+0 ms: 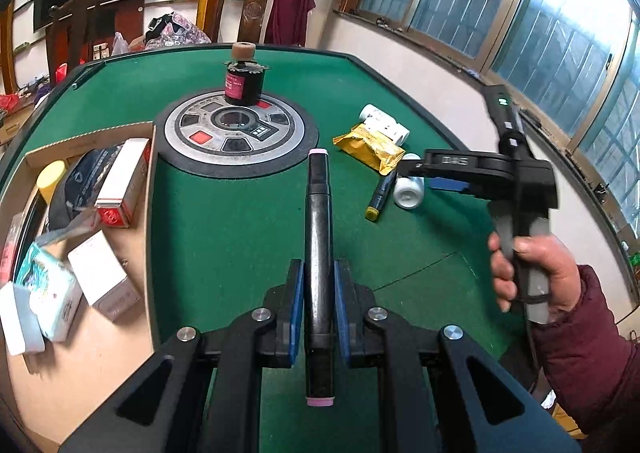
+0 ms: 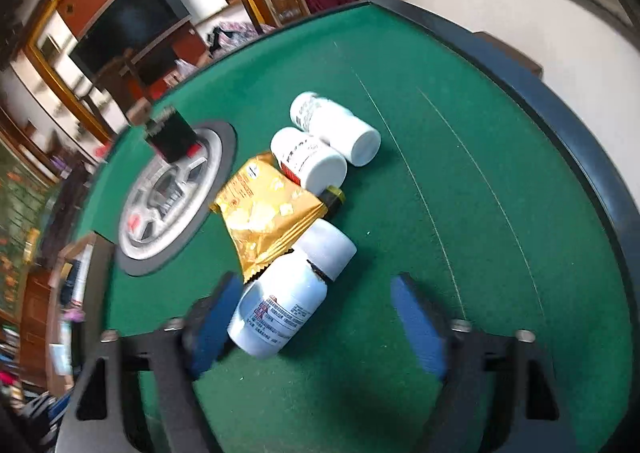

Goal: Organize objects
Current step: 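Lift black pen with left tool while right tool grasps white pill bottle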

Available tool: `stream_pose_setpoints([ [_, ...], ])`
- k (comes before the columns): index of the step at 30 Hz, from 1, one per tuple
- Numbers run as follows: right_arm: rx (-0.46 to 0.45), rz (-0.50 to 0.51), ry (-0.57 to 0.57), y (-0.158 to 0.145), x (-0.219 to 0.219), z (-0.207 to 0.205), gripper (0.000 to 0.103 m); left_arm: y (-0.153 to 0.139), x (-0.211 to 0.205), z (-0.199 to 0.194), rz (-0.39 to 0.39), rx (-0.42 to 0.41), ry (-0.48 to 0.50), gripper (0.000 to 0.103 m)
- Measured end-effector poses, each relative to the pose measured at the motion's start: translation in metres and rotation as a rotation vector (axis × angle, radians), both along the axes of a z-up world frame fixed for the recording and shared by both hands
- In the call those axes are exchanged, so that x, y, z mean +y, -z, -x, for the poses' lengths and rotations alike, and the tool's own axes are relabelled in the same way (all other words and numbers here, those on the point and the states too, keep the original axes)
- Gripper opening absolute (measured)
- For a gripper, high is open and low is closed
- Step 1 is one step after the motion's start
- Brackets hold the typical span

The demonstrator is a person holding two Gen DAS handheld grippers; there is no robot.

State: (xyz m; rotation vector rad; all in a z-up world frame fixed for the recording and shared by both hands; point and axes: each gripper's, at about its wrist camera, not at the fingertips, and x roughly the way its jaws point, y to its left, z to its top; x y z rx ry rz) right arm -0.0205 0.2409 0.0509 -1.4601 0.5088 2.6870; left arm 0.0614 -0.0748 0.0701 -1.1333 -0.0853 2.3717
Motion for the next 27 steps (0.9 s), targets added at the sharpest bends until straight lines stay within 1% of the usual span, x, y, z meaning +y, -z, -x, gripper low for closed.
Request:
stream_pose_setpoints([
  [1, -0.012, -0.028, 0.012, 0.001, -0.002, 0.002, 0.054, 0.001, -0.004, -0.003, -0.009, 0.001, -0.004, 0.014],
  [2, -0.027, -0.064, 0.024, 0.000, -0.005, 0.003, 0.045, 0.001, -0.009, -0.006, -0.021, 0.003, -0.012, 0.014],
  [3, -0.037, -0.094, 0.034, 0.001, -0.005, 0.003, 0.038, 0.001, -0.016, -0.009, -0.033, 0.001, -0.019, 0.014],
  [6, -0.062, -0.124, 0.039, 0.003, -0.003, 0.001, 0.037, 0.004, -0.030, -0.016, -0.050, -0.002, -0.040, 0.014],
  [10, -0.046, -0.171, 0.015, 0.003, -0.006, 0.004, 0.037, 0.005, -0.047, -0.021, -0.082, -0.001, -0.066, 0.014],
  [11, -0.047, -0.163, 0.007, 0.002, -0.004, 0.003, 0.037, 0.003, -0.050, -0.023, -0.090, 0.005, -0.071, 0.014],
  [14, -0.036, -0.071, 0.002, -0.003, 0.005, -0.009, 0.037, -0.003, -0.063, -0.031, -0.106, 0.025, -0.094, 0.014],
  [16, -0.005, -0.002, -0.021, -0.009, 0.008, -0.021, 0.037, -0.007, -0.073, -0.037, -0.118, 0.034, -0.114, 0.014],
  [20, 0.048, 0.193, -0.114, -0.020, 0.005, -0.043, 0.037, -0.013, -0.103, -0.050, -0.137, 0.049, -0.177, 0.014],
  [21, 0.058, 0.245, -0.153, -0.024, -0.001, -0.048, 0.037, -0.015, -0.113, -0.053, -0.140, 0.053, -0.199, 0.014],
  [22, 0.064, 0.274, -0.189, -0.027, -0.009, -0.049, 0.037, -0.017, -0.123, -0.057, -0.141, 0.056, -0.224, 0.014],
  [24, 0.069, 0.295, -0.262, -0.035, -0.032, -0.052, 0.037, -0.020, -0.143, -0.063, -0.128, 0.064, -0.281, 0.014],
  [27, 0.060, 0.341, -0.386, -0.045, -0.078, -0.051, 0.037, -0.022, -0.170, -0.069, -0.100, 0.069, -0.369, 0.014],
])
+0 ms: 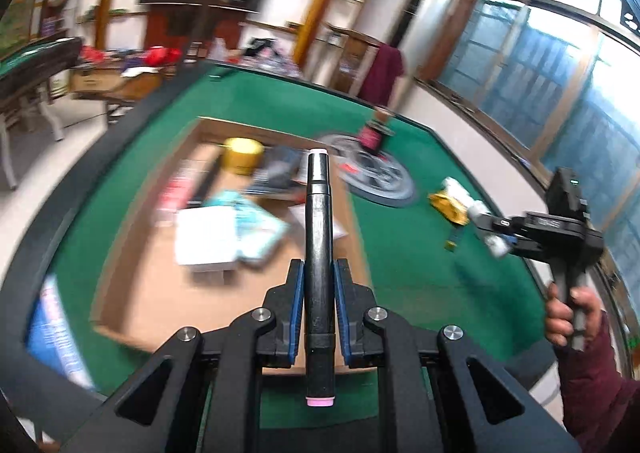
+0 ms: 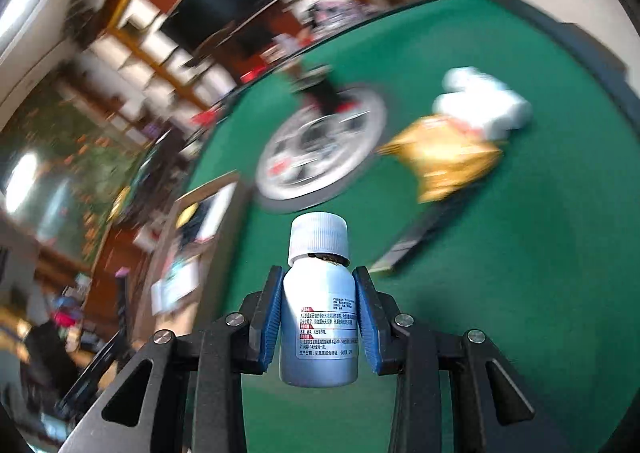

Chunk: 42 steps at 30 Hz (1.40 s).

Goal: Organize objects
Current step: 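Lift black pen with left tool while right tool grasps white pill bottle, then lower pen into tray with left tool while right tool places pill bottle there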

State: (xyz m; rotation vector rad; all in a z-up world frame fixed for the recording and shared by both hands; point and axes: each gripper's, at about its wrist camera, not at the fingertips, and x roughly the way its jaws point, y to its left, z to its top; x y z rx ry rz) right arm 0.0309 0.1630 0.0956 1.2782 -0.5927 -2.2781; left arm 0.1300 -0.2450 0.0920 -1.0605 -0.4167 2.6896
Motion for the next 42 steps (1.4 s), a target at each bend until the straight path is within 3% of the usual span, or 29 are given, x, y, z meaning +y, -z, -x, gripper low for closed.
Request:
stream_pose_setpoints([
  [6, -0.016, 0.014, -0.197, -0.002, -0.094, 0.005, 0.038, 0.010, -0.023, 0.000, 0.054, -0.040, -0.091, 0.014],
  [10, -0.017, -0.007, -0.302, 0.002, -0.149, -0.003, 0.038, 0.019, -0.032, 0.002, 0.049, -0.061, -0.118, 0.014],
  [17, -0.011, -0.084, -0.398, 0.015, -0.213, -0.005, 0.038, 0.035, -0.049, 0.007, 0.053, -0.111, -0.169, 0.014],
  [29, -0.007, -0.271, -0.456, 0.053, -0.269, -0.012, 0.038, 0.045, -0.043, 0.026, 0.242, -0.123, -0.224, 0.014],
  [42, 0.024, -0.362, -0.476, 0.059, -0.293, -0.012, 0.038, 0.045, -0.046, 0.025, 0.272, -0.115, -0.233, 0.014],
])
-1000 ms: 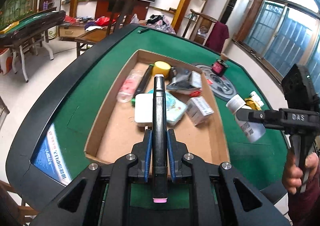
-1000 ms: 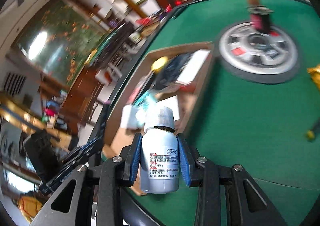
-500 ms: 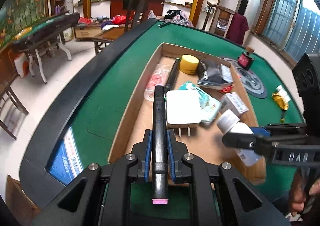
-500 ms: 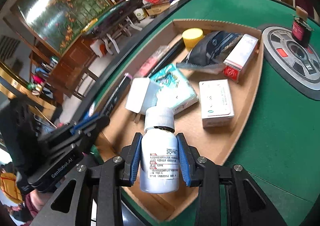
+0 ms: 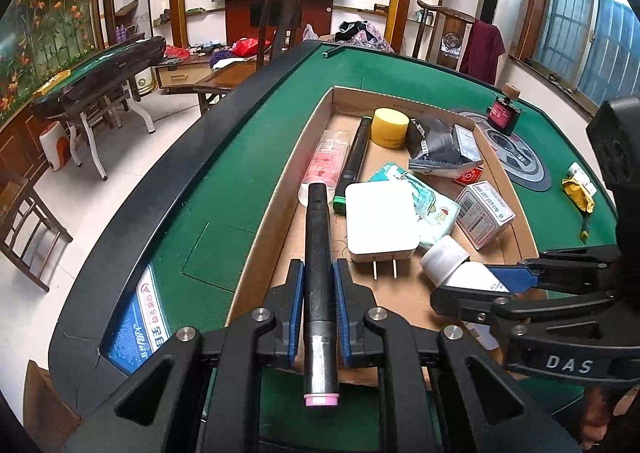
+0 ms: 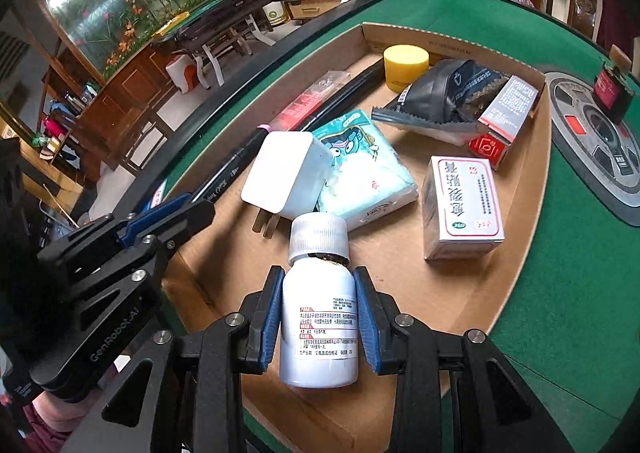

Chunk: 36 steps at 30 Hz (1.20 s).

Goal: Organize objects
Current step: 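Lower pen into tray with left tool while right tool places pill bottle there, then move both tools back over the table toward the yellow cracker packet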

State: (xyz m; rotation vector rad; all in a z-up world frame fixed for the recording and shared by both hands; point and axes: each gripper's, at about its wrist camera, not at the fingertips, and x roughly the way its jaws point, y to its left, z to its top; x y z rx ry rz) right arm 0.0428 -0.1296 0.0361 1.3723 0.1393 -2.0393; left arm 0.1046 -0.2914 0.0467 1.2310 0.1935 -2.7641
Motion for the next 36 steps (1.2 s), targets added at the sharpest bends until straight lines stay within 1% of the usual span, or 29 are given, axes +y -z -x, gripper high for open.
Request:
stream_pose_setpoints([
  [7, 0.003, -0.009, 0.001, 0.003, -0.005, -0.001, 0.038, -0.003, 0.000, -0.003, 0.010, 0.013, 0.005, 0.015],
  [11, 0.005, -0.012, 0.003, 0.002, -0.005, -0.005, 0.038, -0.005, 0.001, -0.004, 0.011, 0.016, 0.006, 0.017],
  [18, 0.003, -0.010, 0.002, 0.002, -0.005, -0.007, 0.038, -0.007, 0.003, -0.006, -0.004, 0.025, 0.017, 0.041],
  [21, 0.004, -0.006, 0.006, 0.004, -0.004, -0.008, 0.038, -0.009, 0.004, -0.008, 0.000, 0.027, 0.008, 0.045],
  [23, 0.004, 0.001, 0.011, 0.004, -0.002, -0.009, 0.038, -0.010, 0.002, -0.008, -0.009, 0.026, -0.009, 0.054],
  [25, 0.004, 0.008, 0.019, 0.004, 0.002, -0.011, 0.038, -0.012, -0.002, -0.011, -0.031, 0.035, -0.019, 0.067],
  [29, 0.015, 0.032, 0.031, -0.002, 0.007, -0.012, 0.039, -0.023, -0.008, -0.019, -0.069, 0.075, -0.050, 0.077],
  [30, 0.026, 0.038, 0.034, -0.005, 0.009, -0.014, 0.041, -0.025, -0.009, -0.021, -0.076, 0.083, -0.055, 0.080],
  [32, 0.049, 0.055, 0.043, -0.013, 0.014, -0.018, 0.046, -0.031, -0.012, -0.024, -0.109, 0.107, -0.071, 0.082],
  [34, 0.071, 0.086, 0.054, -0.022, 0.024, -0.022, 0.057, -0.036, -0.012, -0.027, -0.133, 0.121, -0.076, 0.083],
  [36, 0.087, 0.113, 0.070, -0.029, 0.036, -0.024, 0.063, -0.043, -0.008, -0.028, -0.150, 0.137, -0.073, 0.084],
])
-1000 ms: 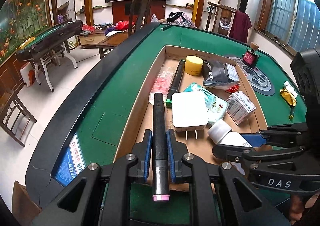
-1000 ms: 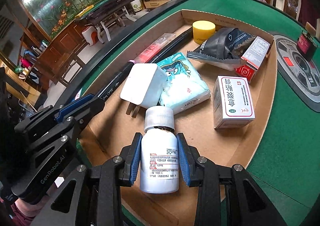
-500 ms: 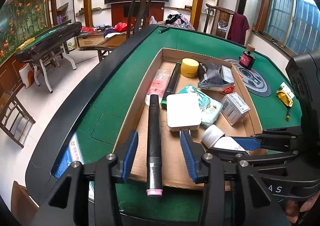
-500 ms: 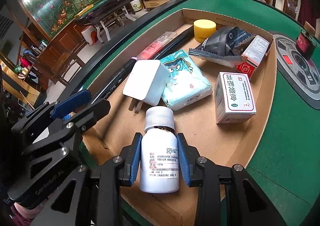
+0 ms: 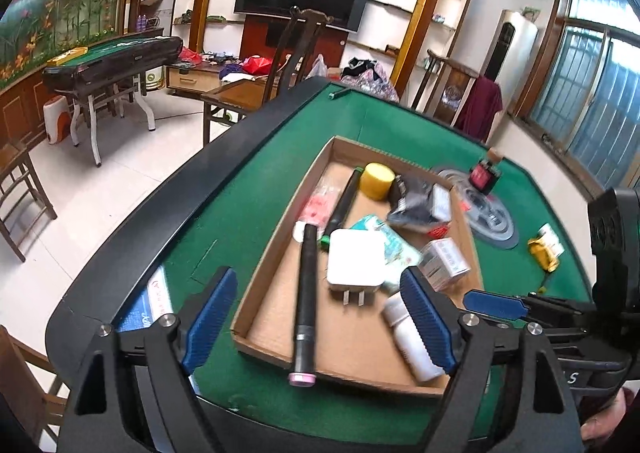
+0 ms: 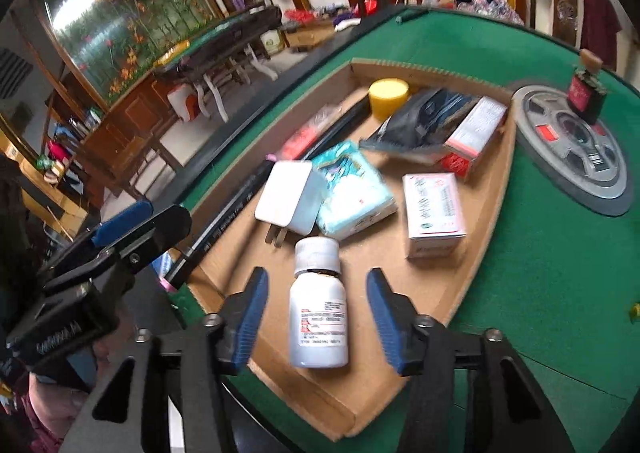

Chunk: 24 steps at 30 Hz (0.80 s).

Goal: Organize objects
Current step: 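Move both tools back over the table toward the yellow cracker packet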

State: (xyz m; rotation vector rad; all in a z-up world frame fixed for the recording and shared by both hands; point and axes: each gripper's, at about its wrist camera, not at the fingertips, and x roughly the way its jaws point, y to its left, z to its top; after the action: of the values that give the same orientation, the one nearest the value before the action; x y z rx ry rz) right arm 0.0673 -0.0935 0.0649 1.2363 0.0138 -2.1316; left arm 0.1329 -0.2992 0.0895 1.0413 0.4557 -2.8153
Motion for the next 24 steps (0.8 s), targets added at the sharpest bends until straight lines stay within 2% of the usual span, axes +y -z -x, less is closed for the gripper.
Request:
stream_pose_setpoints([
  [5, 0.017, 0.044, 0.059, -0.012, 0.036, -0.003, 0.071, -0.017, 0.024, -0.003, 0.002, 0.045, 0.070, 0.085],
  [10, 0.018, 0.073, 0.160, -0.016, 0.084, 0.000, 0.074, -0.029, 0.067, -0.001, 0.038, 0.062, 0.209, 0.088],
  [15, 0.009, 0.070, 0.322, -0.007, 0.166, 0.017, 0.075, -0.028, 0.107, 0.003, 0.071, 0.049, 0.312, 0.089],
  [20, 0.053, 0.031, 0.527, -0.010, 0.256, 0.049, 0.075, -0.021, 0.137, 0.009, 0.051, 0.017, 0.384, 0.089],
  [24, 0.094, 0.020, 0.596, -0.018, 0.303, 0.082, 0.076, -0.010, 0.158, 0.017, 0.039, -0.025, 0.424, 0.089],
])
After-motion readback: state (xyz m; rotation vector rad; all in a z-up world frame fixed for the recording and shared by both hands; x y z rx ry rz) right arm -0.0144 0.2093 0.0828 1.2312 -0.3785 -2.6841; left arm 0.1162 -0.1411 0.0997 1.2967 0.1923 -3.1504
